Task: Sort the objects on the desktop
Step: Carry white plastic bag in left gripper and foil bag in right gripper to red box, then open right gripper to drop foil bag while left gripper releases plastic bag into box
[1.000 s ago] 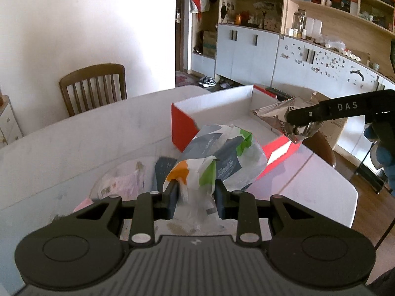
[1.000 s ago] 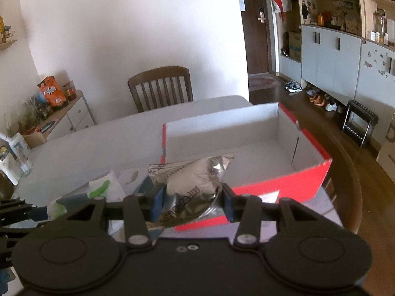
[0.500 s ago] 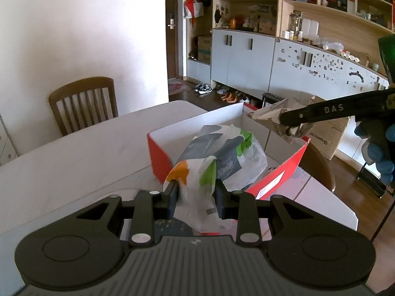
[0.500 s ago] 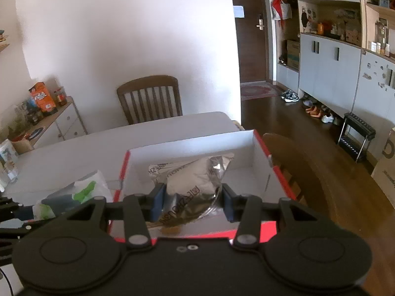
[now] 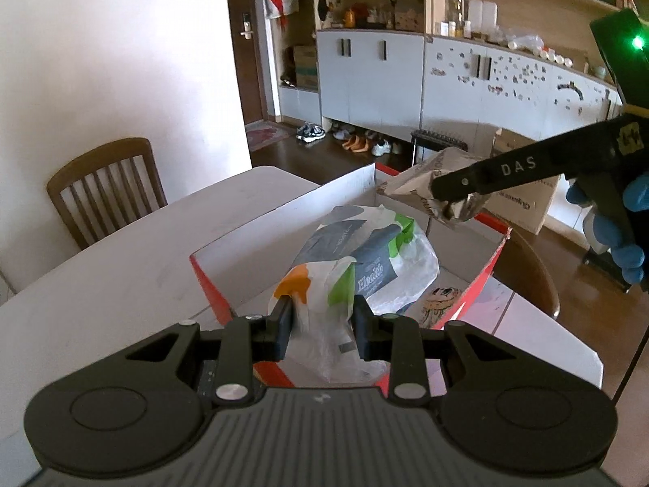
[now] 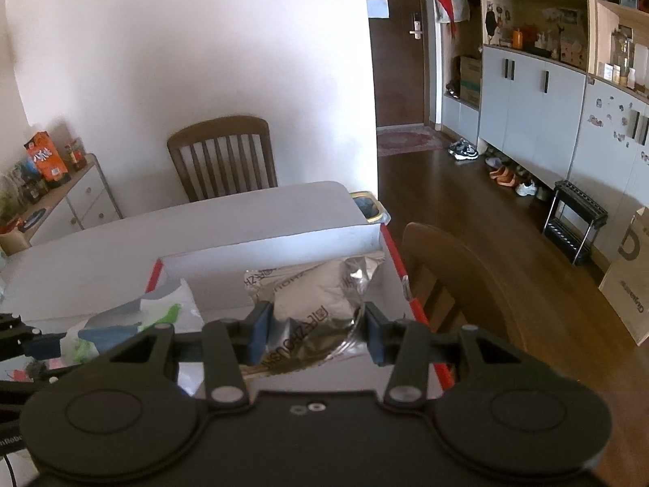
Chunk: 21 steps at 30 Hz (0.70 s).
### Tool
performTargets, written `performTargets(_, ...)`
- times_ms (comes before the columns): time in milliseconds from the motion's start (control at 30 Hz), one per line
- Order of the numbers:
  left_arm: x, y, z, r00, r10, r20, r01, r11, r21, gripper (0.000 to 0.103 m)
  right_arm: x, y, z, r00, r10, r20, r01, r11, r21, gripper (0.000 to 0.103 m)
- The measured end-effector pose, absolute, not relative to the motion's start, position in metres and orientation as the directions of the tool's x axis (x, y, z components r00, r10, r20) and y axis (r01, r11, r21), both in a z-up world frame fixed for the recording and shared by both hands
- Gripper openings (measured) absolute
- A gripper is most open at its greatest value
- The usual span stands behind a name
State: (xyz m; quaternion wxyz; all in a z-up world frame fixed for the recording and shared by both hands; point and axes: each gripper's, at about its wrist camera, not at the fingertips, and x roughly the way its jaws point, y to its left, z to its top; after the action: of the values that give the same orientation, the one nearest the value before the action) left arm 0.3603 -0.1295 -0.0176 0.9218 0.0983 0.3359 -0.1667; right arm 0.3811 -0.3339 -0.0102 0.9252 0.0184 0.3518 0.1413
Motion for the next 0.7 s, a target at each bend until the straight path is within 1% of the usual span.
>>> performTargets(200, 0.387, -0.136, -0.029, 0.674, -0.234, -0.700, 0.399, 0.914, 0.078, 0.029, 0.410, -0.326, -0.019, 0.678, 0.288, -0.676, -0.267, 0.954, 0.138, 0.047)
performTargets(533, 0.419, -0.150, -0.052, 0.585, -0.236, -0.776, 0.463, 0.883, 0.081, 0.030, 0.451, -0.312, -0.049, 0.636, 0.244, -0.732, -0.283, 0.956, 0.073, 0.047)
performTargets(700, 0.430, -0.158, -0.061, 0.552, -0.229, -0.802, 0.490, 0.867, 0.090, 0.030, 0.465, -0.303, -0.064, 0.591, 0.239, -0.771, -0.292, 0.954, 0.071, 0.047)
